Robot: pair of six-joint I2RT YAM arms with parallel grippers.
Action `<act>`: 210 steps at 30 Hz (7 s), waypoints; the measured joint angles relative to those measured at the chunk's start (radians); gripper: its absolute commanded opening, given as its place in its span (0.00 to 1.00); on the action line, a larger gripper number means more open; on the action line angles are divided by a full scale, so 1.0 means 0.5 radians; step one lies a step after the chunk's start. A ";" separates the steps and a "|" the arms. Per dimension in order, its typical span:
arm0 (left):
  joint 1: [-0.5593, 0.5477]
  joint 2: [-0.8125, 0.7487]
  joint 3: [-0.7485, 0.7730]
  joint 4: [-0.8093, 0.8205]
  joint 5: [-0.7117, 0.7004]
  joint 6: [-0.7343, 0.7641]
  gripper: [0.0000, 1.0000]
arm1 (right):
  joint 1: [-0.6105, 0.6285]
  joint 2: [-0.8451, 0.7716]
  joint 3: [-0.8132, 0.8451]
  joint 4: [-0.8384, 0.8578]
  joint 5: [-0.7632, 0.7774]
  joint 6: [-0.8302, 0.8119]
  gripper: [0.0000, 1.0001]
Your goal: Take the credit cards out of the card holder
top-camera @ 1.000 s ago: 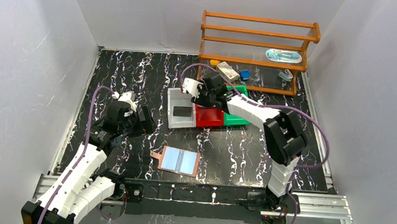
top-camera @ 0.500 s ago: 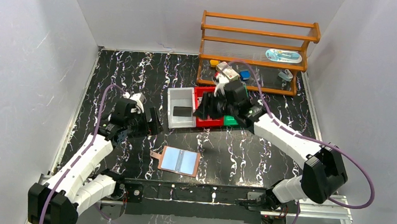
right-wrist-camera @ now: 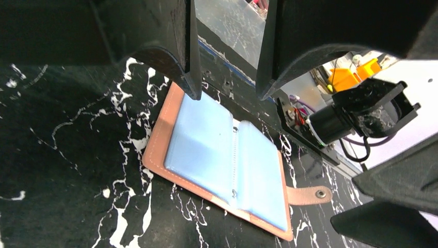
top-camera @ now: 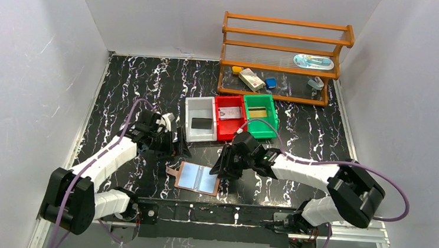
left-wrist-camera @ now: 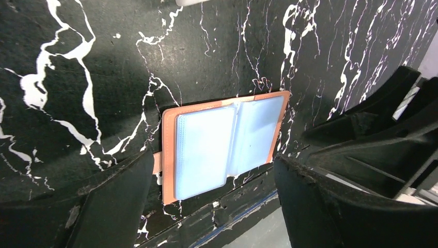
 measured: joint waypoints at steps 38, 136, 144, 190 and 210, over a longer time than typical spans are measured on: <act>-0.256 0.391 0.000 -0.013 -0.028 -0.076 0.61 | 0.043 0.398 0.234 -0.240 0.105 0.118 0.52; -0.343 0.366 -0.043 -0.009 -0.076 -0.158 0.40 | 0.314 0.818 0.999 -0.952 0.604 -0.232 0.68; -0.345 0.365 -0.043 -0.009 -0.076 -0.158 0.40 | 0.312 0.755 0.961 -1.022 0.643 -0.199 0.73; -0.346 0.365 -0.043 -0.004 -0.066 -0.172 0.22 | 0.297 0.833 0.851 -0.538 0.310 -0.266 0.40; -0.346 0.338 -0.053 0.031 -0.050 -0.188 0.09 | 0.169 0.655 0.494 0.103 -0.071 -0.047 0.13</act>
